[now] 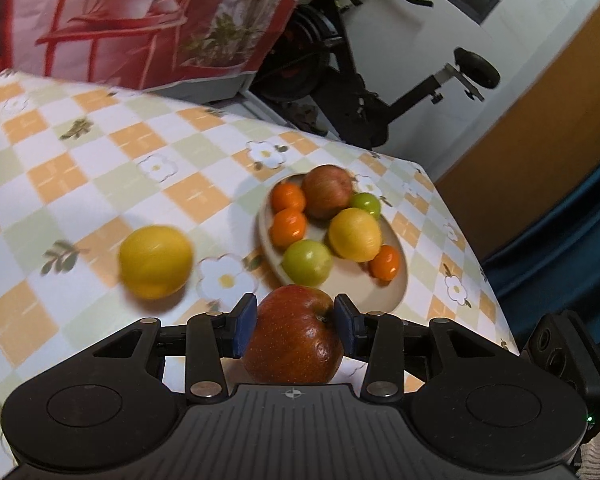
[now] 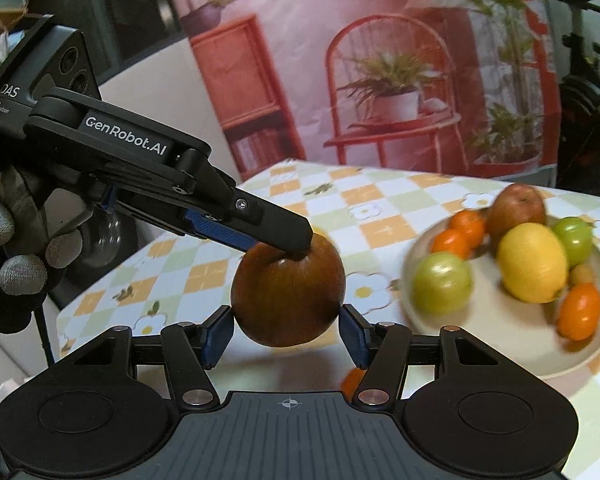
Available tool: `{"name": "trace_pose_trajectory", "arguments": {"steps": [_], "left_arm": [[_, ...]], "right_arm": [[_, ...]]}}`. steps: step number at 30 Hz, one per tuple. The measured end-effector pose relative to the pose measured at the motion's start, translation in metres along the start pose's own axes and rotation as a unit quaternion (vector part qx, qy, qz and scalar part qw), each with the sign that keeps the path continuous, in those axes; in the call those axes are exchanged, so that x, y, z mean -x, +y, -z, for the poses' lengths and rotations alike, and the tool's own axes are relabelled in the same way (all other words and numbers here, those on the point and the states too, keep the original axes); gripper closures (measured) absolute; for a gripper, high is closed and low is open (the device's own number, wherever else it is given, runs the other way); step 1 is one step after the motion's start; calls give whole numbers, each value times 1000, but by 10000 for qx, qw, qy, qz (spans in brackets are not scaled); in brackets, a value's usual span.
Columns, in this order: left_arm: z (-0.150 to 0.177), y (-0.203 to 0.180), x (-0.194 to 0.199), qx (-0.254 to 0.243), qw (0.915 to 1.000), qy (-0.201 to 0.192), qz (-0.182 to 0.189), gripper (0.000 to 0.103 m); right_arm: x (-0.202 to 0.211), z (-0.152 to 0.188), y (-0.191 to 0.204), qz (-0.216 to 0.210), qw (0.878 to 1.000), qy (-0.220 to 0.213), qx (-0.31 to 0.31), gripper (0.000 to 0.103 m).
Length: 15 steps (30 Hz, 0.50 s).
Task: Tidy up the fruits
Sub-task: 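Carry the red apple with the left tool onto the plate while the right tool follows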
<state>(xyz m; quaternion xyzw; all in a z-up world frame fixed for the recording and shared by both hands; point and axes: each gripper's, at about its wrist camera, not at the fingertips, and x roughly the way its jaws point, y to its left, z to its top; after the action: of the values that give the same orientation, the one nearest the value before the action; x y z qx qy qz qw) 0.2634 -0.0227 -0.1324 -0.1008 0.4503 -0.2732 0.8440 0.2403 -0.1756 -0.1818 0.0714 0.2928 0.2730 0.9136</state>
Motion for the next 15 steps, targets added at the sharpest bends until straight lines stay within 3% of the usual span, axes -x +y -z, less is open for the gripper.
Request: {"name": "trace_pose_trajectory", "arguments": {"steps": [15], "left_arm": [[-32, -57, -77, -391, 9978, 484, 243, 58]], "right_arm": [[37, 6, -74, 612, 9971, -186, -413, 49]]}}
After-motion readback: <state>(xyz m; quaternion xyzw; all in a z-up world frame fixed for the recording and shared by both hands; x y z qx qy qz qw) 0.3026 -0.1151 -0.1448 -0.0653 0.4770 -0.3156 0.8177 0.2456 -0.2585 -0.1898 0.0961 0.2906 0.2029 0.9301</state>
